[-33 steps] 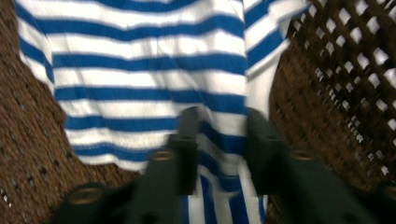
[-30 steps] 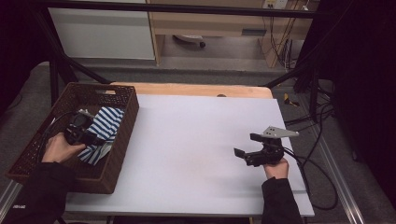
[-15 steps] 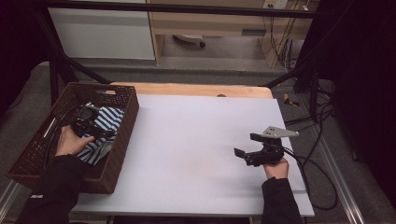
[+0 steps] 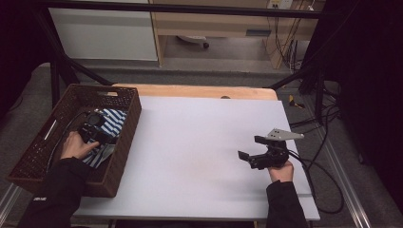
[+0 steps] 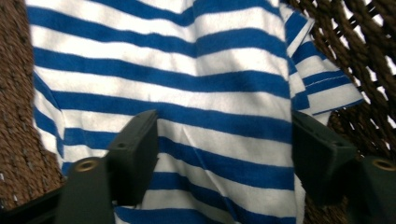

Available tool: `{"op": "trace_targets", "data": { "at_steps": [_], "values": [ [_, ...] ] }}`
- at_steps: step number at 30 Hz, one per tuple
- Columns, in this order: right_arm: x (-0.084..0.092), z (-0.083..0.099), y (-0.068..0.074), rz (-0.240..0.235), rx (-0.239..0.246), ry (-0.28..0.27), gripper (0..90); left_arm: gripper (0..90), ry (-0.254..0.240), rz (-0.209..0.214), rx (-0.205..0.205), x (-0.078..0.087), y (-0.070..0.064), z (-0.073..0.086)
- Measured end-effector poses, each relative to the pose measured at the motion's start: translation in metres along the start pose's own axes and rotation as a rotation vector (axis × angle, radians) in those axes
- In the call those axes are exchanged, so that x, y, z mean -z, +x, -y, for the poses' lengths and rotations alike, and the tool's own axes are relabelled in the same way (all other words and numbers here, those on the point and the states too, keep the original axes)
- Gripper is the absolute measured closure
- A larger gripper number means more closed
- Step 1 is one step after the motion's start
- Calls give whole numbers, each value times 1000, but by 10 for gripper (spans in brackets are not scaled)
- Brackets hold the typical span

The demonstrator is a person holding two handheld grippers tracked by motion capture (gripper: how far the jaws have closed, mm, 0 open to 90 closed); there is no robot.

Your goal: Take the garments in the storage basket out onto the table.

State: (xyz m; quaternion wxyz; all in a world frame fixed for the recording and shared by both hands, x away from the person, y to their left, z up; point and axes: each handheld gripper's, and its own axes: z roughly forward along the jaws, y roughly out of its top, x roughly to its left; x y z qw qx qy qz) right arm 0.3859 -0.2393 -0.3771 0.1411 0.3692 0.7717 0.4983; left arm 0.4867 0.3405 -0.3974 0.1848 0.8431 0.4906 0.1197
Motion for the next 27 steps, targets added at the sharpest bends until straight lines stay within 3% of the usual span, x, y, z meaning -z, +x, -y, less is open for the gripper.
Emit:
{"op": "trace_targets", "data": {
  "at_steps": [12, 18, 27],
  "values": [
    [0, 0, 0, 3, 0, 3, 44, 600, 31, 19, 1, 0, -1, 1],
    [1, 0, 0, 5, -1, 1, 43, 736, 40, 4, -8, 2, -1, 0],
    [1, 0, 0, 6, -1, 1, 43, 778, 13, 7, 3, 11, -1, -1]
  ]
}}
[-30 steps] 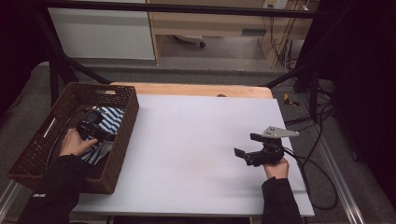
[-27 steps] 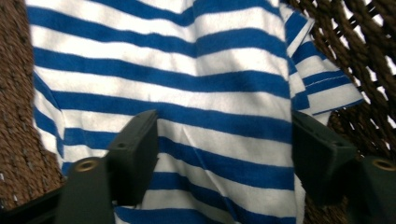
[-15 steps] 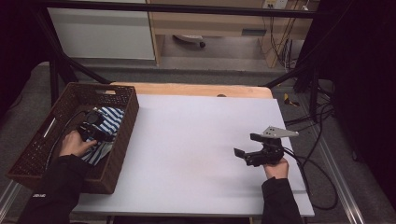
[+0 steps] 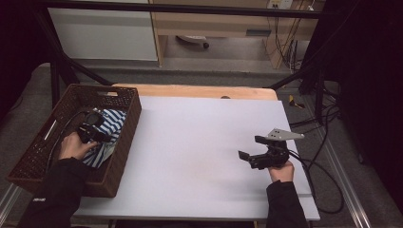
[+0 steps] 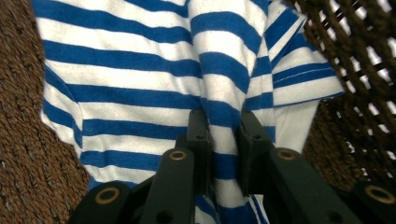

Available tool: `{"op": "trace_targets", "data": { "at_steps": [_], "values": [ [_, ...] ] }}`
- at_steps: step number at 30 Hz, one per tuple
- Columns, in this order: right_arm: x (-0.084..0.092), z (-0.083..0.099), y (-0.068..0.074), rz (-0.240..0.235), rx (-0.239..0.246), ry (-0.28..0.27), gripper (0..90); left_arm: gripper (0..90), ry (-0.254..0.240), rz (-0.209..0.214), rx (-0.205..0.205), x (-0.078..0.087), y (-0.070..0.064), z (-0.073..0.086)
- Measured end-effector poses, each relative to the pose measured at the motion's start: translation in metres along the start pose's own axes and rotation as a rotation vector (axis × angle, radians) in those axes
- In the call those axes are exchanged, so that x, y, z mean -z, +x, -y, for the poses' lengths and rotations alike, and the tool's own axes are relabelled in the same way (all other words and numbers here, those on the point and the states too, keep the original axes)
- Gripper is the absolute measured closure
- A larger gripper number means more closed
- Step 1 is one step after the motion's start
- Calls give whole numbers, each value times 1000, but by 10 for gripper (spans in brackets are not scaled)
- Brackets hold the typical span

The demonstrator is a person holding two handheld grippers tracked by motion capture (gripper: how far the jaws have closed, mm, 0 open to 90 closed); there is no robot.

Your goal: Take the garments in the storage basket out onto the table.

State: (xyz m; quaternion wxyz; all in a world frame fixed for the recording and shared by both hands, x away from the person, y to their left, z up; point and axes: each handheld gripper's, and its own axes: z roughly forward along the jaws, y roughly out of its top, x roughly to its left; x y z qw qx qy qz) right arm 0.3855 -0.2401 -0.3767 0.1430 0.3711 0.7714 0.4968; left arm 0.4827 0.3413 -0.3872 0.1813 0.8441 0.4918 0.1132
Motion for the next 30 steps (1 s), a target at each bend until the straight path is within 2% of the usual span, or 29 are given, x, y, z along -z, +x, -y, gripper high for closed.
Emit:
{"op": "trace_targets", "data": {
  "at_steps": [11, 19, 24, 30],
  "values": [
    [1, 0, 0, -3, 0, -4, 43, 786, -43, 18, 21, 10, 1, 0],
    [1, 0, 0, -1, -1, -2, 43, 792, -106, 31, 48, 19, 3, 2],
    [1, 0, -1, -1, 2, -4, 43, 798, -163, 38, 63, 26, 3, 4],
    [1, 0, -1, -2, 2, -5, 43, 802, -190, 37, 60, 31, 1, 4]
  ]
}}
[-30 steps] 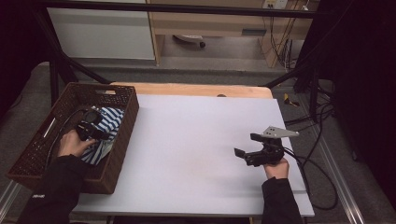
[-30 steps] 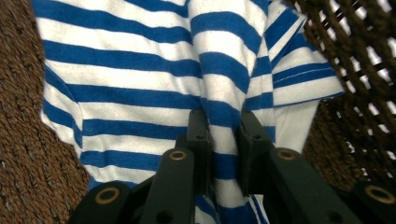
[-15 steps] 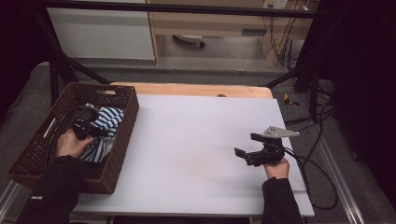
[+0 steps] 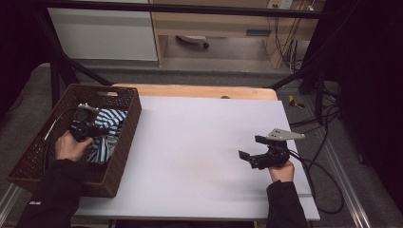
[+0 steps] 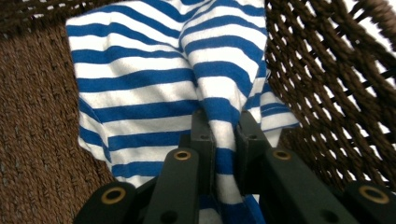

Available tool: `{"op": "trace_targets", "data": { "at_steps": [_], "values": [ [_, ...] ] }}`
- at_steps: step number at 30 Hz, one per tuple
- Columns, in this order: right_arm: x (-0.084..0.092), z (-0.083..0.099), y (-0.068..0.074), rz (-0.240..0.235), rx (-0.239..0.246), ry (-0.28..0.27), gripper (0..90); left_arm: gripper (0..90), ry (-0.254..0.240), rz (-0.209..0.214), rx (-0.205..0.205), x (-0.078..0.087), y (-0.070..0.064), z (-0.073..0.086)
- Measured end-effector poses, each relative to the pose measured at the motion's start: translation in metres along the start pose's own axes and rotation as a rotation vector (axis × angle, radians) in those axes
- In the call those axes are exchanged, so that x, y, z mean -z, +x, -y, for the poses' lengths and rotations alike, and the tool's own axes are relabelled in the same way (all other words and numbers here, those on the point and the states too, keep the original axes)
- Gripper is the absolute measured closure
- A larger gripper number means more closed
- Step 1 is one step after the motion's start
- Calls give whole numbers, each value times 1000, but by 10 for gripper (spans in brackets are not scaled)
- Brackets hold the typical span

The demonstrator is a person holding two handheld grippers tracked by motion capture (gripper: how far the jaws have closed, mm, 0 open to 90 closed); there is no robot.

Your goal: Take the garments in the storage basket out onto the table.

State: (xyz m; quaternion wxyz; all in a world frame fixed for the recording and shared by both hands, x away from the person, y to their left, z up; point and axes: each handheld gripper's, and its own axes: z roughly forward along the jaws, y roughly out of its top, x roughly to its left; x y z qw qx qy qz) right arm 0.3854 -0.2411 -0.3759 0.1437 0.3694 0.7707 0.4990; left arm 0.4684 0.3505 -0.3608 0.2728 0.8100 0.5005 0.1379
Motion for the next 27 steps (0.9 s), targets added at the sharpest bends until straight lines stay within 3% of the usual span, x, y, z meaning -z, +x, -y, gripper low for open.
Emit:
{"op": "trace_targets", "data": {
  "at_steps": [27],
  "values": [
    [1, 0, 0, 2, -1, -4, 43, 804, -162, 12, -6, 44, 1, -5]
  ]
}}
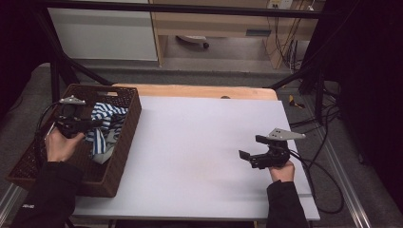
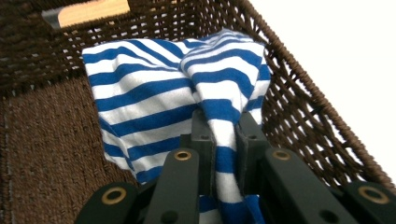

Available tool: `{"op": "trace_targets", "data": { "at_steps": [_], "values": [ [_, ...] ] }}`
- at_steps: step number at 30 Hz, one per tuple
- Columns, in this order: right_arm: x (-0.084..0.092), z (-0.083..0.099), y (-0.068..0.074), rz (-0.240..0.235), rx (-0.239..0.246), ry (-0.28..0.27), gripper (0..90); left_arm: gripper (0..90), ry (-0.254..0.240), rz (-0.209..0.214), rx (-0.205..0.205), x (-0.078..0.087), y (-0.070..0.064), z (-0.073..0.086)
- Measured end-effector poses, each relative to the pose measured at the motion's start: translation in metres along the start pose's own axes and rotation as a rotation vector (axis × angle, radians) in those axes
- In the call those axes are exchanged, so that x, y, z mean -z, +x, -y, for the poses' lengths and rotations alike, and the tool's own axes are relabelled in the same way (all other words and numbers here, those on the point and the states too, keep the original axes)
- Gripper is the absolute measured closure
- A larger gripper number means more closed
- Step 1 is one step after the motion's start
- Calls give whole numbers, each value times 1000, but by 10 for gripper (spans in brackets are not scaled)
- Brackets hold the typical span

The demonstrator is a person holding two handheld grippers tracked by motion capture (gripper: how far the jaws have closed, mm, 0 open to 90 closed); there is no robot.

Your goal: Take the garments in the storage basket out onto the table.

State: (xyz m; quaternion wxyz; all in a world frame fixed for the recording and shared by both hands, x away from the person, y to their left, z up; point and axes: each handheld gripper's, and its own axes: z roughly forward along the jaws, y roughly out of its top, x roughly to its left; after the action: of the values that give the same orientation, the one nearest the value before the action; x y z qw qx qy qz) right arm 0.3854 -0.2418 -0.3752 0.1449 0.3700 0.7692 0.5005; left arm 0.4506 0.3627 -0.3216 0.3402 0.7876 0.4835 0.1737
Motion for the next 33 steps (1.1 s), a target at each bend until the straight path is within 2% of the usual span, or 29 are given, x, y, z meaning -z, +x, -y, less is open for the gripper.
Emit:
{"op": "trace_targets", "data": {
  "at_steps": [15, 33],
  "values": [
    [0, 0, 0, -2, -2, -2, 43, 804, -75, 20, -26, 32, -5, -14],
    [1, 0, 0, -3, -4, -4, 43, 804, -118, 43, -50, 59, -9, -24]
  ]
}}
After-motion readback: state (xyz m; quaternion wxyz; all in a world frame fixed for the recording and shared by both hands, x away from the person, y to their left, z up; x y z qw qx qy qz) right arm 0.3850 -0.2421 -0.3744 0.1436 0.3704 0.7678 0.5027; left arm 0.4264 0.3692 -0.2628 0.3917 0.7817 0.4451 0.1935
